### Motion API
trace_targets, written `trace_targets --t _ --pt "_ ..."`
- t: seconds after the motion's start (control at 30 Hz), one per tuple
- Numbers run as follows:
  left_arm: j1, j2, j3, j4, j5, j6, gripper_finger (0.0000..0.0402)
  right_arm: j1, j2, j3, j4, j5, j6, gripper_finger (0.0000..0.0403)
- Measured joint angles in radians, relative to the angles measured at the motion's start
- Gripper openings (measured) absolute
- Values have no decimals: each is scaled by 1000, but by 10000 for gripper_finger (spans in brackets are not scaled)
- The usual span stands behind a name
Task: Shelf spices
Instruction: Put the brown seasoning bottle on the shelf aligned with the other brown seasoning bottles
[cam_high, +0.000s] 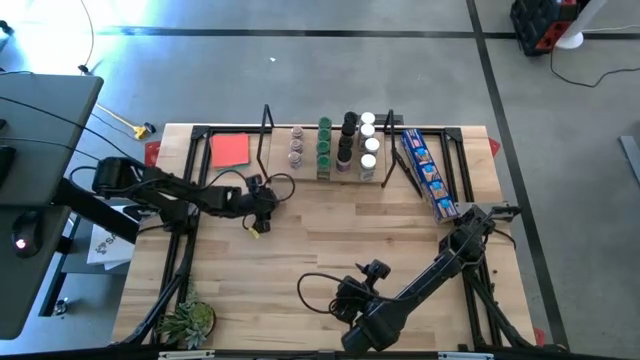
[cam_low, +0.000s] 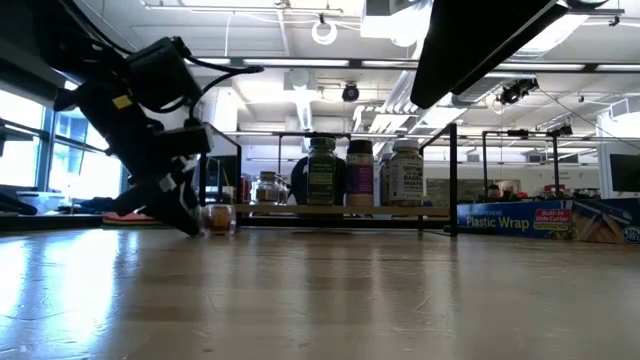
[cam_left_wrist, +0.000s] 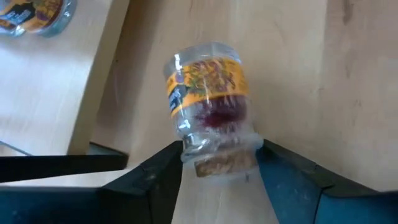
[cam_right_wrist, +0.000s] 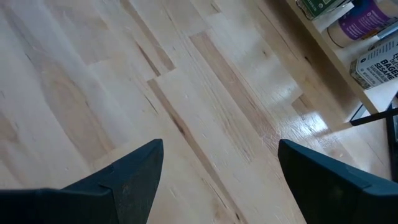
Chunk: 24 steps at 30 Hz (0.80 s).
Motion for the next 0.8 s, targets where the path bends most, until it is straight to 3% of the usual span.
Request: trace_targets --t 0.37,0.8 --pt "-15 -9 18 2 32 -61 116 0 0 0 0 0 0 312" --pt "-74 -11 116 -61 47 -76 83 6 0 0 8 -6 0 312"
